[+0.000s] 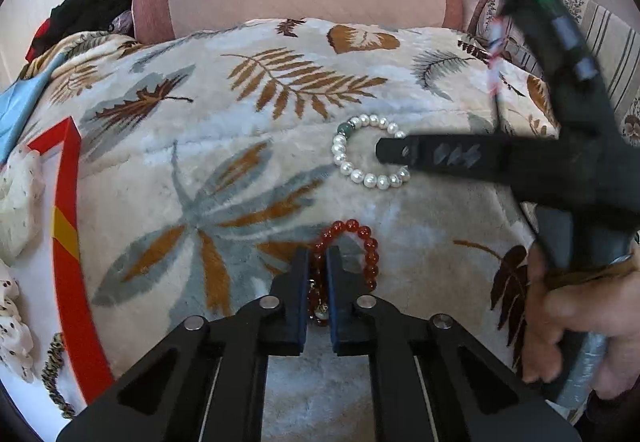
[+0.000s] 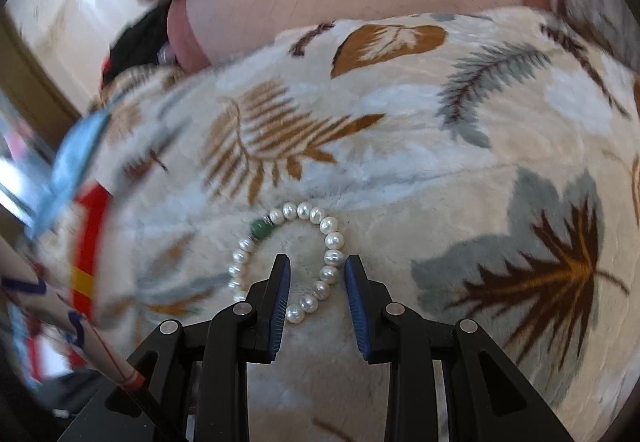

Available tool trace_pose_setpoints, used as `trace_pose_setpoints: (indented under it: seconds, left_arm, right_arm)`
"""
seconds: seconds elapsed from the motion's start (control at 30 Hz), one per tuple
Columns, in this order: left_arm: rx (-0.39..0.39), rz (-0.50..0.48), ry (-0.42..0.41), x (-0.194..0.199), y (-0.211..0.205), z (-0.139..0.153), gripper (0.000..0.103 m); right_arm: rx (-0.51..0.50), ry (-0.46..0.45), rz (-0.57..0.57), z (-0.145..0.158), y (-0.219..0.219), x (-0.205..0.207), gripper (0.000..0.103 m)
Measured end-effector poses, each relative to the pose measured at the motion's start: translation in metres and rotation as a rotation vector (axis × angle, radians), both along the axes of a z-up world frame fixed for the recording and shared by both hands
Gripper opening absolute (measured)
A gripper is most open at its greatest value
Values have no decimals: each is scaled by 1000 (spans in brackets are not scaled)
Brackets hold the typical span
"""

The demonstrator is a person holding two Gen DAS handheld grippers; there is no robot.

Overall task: Organize jewelry
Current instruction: 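Grasp the red bead bracelet with the left tool while the right grasps the pearl bracelet, then lift both bracelets and carry them over the red-rimmed tray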

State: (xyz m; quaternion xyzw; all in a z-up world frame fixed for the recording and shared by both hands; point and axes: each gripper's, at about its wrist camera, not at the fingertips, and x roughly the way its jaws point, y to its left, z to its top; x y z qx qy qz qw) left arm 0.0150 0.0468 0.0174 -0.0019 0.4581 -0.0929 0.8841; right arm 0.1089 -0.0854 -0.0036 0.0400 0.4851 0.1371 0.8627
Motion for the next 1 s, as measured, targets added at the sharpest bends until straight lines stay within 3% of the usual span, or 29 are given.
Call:
trace_pose_setpoints:
  seconds: [0.03,0.1,0.3,0.57,0.67,1.0]
  left_arm:
    - [-10,0,0,0,2,0,7]
    - [-43,8,-1,1,7,3,7]
    - [-109,20,-22,3,15,11,7]
    - [-171,25,-104,-3,25,34,7]
    - [-188,34,-136,-4,31,43,7]
    - [-98,50,-182,-5,31,47,7]
  right_arm:
    - [-61,-16,12,1,7,-1,16]
    - [-130,-47,22,6,13,-4,11]
    - [22,-61,-40,24,-17,-9,11]
    - [229,-156,-12,62,-23,-25,11]
    - [263,-185,0,71,-20,-31,11]
    - [326,-154,8,67,-22,-33,11]
